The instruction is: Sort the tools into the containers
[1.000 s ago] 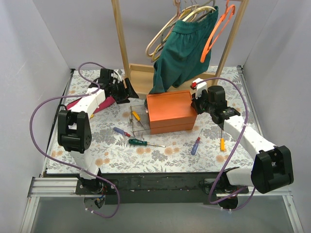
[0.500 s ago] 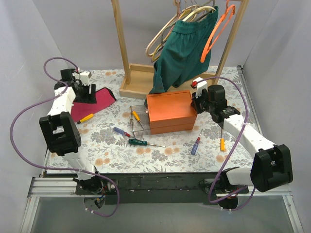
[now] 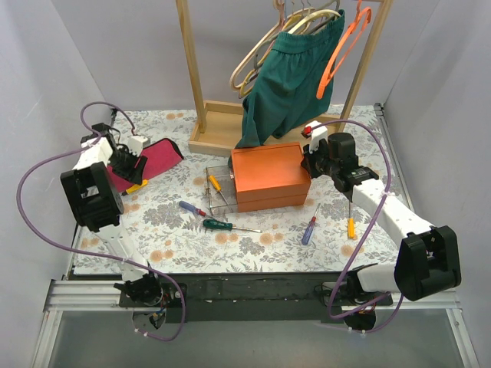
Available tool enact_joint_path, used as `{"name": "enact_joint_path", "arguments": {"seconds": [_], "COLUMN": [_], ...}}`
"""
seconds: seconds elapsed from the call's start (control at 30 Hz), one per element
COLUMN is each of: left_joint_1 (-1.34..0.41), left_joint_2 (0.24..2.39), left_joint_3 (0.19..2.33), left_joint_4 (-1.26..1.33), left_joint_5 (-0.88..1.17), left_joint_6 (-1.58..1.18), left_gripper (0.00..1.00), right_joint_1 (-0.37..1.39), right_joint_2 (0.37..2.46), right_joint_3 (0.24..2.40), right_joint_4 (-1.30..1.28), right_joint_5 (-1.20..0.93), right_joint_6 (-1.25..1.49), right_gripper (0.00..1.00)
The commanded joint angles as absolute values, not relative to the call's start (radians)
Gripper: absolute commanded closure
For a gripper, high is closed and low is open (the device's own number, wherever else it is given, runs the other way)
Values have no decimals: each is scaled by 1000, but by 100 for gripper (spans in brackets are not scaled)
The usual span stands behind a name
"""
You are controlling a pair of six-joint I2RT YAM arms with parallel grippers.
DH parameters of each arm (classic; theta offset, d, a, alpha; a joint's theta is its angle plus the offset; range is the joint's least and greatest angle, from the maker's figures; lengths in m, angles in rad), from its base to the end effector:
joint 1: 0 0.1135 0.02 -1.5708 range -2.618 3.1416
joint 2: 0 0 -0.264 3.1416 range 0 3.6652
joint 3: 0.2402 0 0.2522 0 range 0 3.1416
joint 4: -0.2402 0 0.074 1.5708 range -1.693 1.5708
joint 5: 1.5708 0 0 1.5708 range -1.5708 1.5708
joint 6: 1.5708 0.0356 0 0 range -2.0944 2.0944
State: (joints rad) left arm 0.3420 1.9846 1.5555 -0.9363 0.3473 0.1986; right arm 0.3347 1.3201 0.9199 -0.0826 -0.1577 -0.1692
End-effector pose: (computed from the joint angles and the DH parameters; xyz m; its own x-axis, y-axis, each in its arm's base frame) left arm 0.3769 0.1213 0.2026 -0.9535 -0.1425 -0.2657 -0.0631 0.9560 -0.2864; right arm 0.2817 0.1039 0.2784 -0.3555 -0.2997 -0.8853 -0.5231 0.8488 -0.0773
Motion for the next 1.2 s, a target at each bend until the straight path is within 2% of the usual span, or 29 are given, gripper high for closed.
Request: {"name": "enact_joint_path", "arguments": {"seconds": [0.0,0.4,0.57,0.63,0.8,1.0,1.17], "left_joint_1": [341,341,337,334,322,308,304], "left_joint_2": [1973,1980,1924,1902,1786,1648,1672], "left_joint_3": [1511,1378,1298,1254,1216,1226,1259], "left_joint_4": [-877,-827,-815,-807,-775,-648,-652], "left_joint_5": [321,279,284,288,370,478,503], "left_joint_6": [290,321,319,313,269,121,51], "left_gripper": [50,54,67,67,80,80,76], "right_joint_1": [311,311,311,311,313,311,311], "right_joint_2": [1367,1377,1388,1390,1391,1387,1387], "right_joint_3": [876,874,888,891,899,896,899], "right_joint_4": [-265,-264,-264,-261,-264,-265,-265], "right_joint_5": [-91,-87,-86,-86,-84,-86,-90], "right_joint_6": [-167,-169,-169,-170,-172,-169,-167], "right_gripper": [99,99,99,99,99,99,99]}}
